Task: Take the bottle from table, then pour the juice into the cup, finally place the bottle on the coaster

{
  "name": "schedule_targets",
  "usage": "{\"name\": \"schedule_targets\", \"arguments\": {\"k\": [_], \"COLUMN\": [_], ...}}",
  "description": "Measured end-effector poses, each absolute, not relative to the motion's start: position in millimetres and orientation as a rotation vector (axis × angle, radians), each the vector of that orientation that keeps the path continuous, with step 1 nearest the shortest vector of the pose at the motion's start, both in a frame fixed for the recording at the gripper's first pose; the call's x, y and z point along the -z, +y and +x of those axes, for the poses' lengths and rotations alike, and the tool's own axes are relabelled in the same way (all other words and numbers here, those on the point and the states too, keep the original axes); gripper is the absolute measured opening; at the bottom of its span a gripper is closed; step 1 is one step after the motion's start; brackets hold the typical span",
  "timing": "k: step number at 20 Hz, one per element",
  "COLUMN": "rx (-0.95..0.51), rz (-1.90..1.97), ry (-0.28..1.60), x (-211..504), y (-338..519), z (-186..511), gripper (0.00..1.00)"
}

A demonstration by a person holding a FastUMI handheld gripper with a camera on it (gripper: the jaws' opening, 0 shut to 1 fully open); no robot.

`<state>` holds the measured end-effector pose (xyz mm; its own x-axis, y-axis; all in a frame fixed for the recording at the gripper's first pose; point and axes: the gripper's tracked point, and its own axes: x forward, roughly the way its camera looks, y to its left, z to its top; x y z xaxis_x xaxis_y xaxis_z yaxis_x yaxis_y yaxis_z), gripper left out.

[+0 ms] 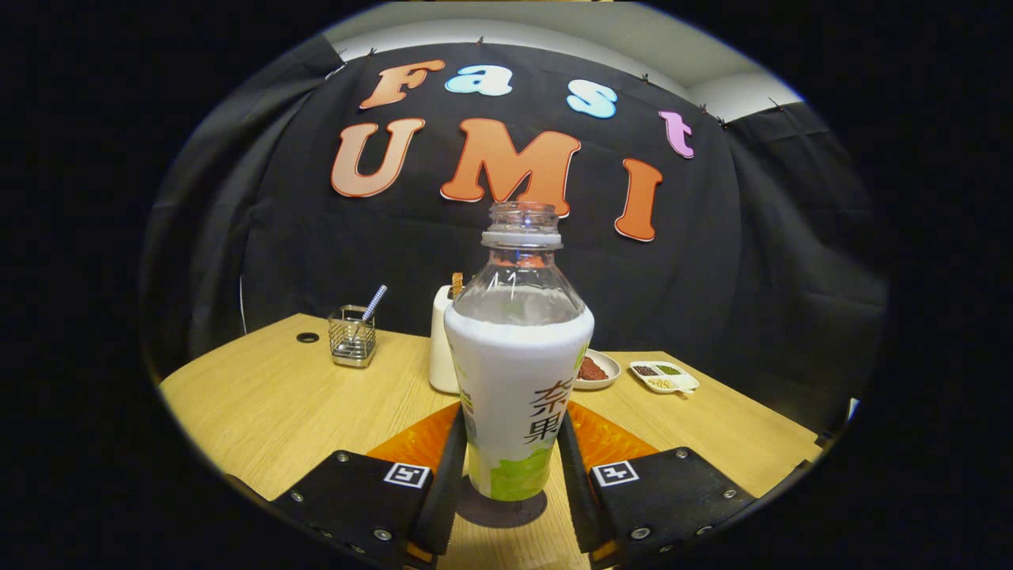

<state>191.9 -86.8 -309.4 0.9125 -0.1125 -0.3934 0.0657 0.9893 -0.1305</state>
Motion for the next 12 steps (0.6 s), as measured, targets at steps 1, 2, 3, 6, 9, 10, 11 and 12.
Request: {"name": "schedule_targets", "arguments": {"k": [1,2,3,6,9,10,11,12], "rx": [0.085,0.084,0.088,0.086,0.092,0.092,0.089,0.082], "rz": [-0.103,-0.089,-0.076,-0.017,0.009,0.020,0.037,0.060], "ry": [0.431,0.451,0.467,0.490,0.507,0.513,0.526,0.530], "x": [316,324,331,341,345,349,354,357], "y": [-86,-86,-89,-91,-94,-95,-94,-92], "z": [193,193,192,191,191,191,190,190], "gripper": [0.60,0.60,0.60,0.60,0.60,0.60,0.62,0.63]}}
